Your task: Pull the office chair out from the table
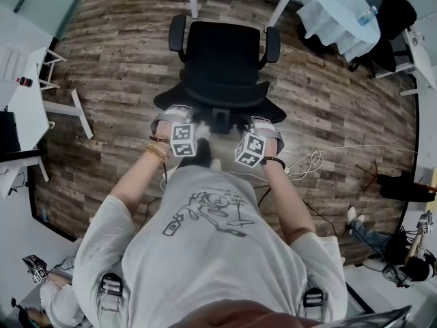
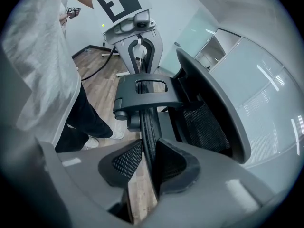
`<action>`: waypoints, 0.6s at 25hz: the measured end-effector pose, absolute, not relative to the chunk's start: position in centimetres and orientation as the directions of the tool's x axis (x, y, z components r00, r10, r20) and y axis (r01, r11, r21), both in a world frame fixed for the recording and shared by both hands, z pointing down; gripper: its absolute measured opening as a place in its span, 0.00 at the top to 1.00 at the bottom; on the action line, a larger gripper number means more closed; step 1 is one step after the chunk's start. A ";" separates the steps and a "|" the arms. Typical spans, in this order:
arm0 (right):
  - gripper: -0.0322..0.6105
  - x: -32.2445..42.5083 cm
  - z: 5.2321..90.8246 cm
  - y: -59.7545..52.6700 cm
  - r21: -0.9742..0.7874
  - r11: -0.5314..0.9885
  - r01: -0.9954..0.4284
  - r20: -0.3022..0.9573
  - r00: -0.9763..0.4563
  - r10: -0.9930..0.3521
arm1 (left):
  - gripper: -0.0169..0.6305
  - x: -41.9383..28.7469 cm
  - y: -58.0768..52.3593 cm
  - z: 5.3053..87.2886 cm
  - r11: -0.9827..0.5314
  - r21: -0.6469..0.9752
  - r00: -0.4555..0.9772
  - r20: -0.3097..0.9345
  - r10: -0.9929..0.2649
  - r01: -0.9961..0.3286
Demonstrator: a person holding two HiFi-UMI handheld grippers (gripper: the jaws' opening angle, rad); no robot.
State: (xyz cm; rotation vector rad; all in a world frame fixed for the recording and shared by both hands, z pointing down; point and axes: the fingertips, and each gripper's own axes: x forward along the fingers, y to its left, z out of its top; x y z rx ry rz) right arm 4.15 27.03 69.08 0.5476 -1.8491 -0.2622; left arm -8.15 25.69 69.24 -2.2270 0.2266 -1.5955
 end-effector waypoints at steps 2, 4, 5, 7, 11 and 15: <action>0.78 4.3 68.9 27.1 0.434 0.871 -0.230 0.833 -0.265 -0.485 | 0.82 -8.1 25.7 69.1 -0.909 -0.408 0.334 0.871 -0.360 0.084; 0.78 4.3 68.7 27.0 0.426 0.874 -0.235 0.833 -0.275 -0.480 | 0.81 -8.0 25.7 68.8 -0.905 -0.420 0.333 0.865 -0.376 0.070; 0.77 4.3 68.6 27.1 0.418 0.876 -0.243 0.833 -0.282 -0.476 | 0.81 -8.0 25.7 68.6 -0.905 -0.422 0.336 0.862 -0.379 0.061; 0.77 4.4 68.3 27.2 0.394 0.879 -0.268 0.833 -0.299 -0.465 | 0.81 -7.5 26.1 67.9 -0.914 -0.405 0.363 0.856 -0.368 0.029; 0.80 4.1 65.9 27.8 0.328 0.868 -0.371 0.797 -0.385 -0.466 | 0.90 -6.3 26.8 65.5 -0.938 -0.331 0.479 0.809 -0.340 -0.107; 0.86 3.5 61.2 28.0 0.235 0.827 -0.511 0.698 -0.503 -0.509 | 0.95 -5.5 26.7 61.2 -0.925 -0.262 0.603 0.703 -0.378 -0.275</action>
